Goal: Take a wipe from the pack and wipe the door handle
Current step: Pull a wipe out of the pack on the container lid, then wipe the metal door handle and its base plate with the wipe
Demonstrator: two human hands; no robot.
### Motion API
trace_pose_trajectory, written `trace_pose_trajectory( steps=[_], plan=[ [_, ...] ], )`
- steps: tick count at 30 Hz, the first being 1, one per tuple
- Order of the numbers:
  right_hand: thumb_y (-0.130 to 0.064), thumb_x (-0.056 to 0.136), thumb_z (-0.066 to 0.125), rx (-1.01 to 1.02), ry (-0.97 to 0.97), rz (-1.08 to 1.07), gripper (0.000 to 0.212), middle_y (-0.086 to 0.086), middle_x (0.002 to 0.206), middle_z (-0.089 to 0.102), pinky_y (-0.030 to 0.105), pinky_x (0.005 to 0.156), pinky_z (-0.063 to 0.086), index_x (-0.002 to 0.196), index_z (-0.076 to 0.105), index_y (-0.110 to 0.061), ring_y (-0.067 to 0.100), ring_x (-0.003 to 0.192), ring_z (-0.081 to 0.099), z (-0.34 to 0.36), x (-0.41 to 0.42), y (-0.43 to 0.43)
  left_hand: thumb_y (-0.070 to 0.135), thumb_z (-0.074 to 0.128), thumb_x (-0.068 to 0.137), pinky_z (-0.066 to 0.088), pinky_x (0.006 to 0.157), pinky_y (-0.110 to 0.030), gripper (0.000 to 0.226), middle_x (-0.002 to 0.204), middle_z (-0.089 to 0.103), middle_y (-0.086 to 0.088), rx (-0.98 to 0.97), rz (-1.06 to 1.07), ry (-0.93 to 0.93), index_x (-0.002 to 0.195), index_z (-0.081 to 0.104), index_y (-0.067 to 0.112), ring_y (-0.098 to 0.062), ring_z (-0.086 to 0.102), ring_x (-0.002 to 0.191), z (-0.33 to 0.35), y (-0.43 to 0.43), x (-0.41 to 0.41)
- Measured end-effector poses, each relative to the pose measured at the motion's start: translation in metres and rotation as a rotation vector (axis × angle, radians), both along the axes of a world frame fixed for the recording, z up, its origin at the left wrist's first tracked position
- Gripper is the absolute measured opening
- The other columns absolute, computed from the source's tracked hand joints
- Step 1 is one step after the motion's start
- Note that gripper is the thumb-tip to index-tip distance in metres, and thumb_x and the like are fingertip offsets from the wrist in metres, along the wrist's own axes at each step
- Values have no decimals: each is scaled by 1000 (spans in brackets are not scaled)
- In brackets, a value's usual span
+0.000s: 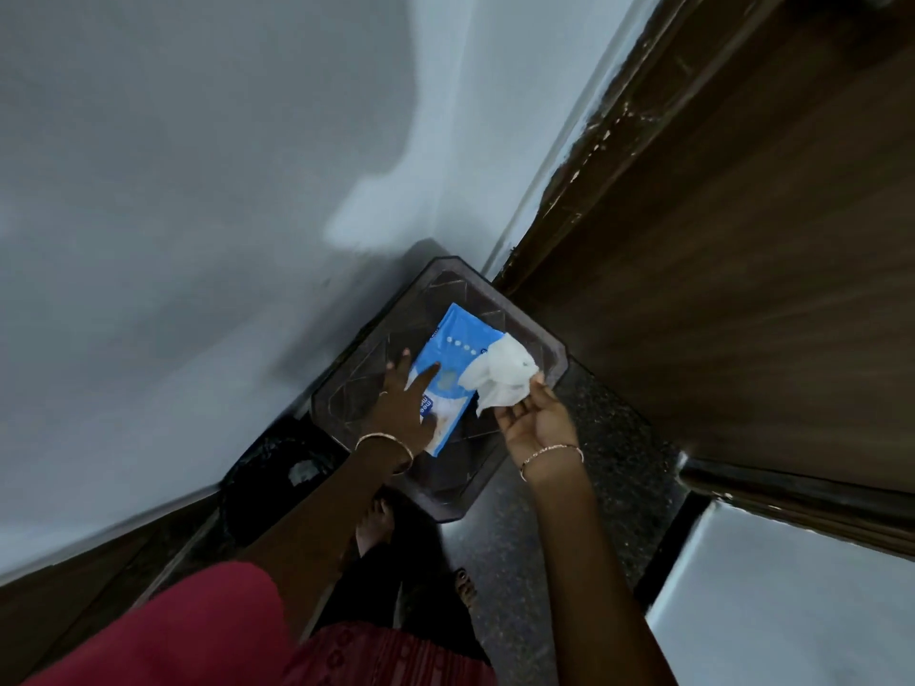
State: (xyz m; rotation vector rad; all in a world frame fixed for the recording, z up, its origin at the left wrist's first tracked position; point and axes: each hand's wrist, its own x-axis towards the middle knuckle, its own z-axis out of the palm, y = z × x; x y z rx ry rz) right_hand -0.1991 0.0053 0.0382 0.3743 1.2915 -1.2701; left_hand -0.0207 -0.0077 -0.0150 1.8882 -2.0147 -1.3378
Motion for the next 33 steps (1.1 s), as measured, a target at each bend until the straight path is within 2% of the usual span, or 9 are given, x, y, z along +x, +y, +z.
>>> trace_pose_trajectory(
  steps=[3,5,9,14,18,22,26,30,33],
  plan=[
    [-15,105,45,-71,-68,15,23,8,82,79,34,65,63,100,66,-7,19,71,77,33,-5,4,8,63,94,48,98,-43,30,129,60,-7,39,439,460,124,63,13,-23,58,116,52,-1,-21],
    [-14,106,42,-116,-115,47,25,11,83,79,35,66,63,102,66,-6,21,72,78,54,-10,6,14,58,97,54,79,-36,16,106,68,2,308,646,727,100,70,24,-13,64,95,94,-3,-38],
    [-23,107,37,-204,-175,124,33,16,97,77,36,69,64,120,61,-3,25,80,77,87,-29,9,32,61,94,60,66,-29,20,90,73,20,353,539,871,85,78,38,-2,71,87,147,1,-62],
    [-52,101,41,-336,-160,319,62,22,131,63,42,99,55,140,52,-5,30,112,67,142,-78,18,37,68,85,61,62,-36,14,103,68,-1,165,588,855,92,73,26,-23,69,98,194,16,-109],
    [-19,98,56,-410,0,490,47,27,138,58,54,113,40,138,52,4,40,128,56,175,-122,30,38,63,90,59,57,-35,15,109,67,-2,176,764,940,94,73,27,-25,67,99,228,35,-153],
    [-1,97,54,-397,145,568,38,31,131,60,56,111,41,133,54,11,45,125,57,197,-171,42,59,67,68,58,53,-28,36,95,72,3,159,733,930,79,78,27,-15,72,79,261,48,-196],
    [-5,97,59,-375,263,545,28,27,117,68,48,94,53,121,62,9,38,105,65,222,-207,48,70,66,66,59,59,-30,63,110,68,-4,171,653,916,103,76,19,-17,72,87,282,52,-227],
    [-4,88,72,-399,408,467,15,22,100,72,46,86,57,102,69,2,32,89,68,247,-236,52,55,80,70,51,71,-20,50,97,67,4,-329,648,474,106,69,22,-10,64,87,290,53,-263],
    [-2,83,77,-419,504,431,16,16,89,73,47,84,56,97,70,1,30,82,68,259,-251,53,54,72,79,39,63,-6,32,83,63,11,-691,649,310,88,69,23,0,58,75,301,58,-285]
  ],
)
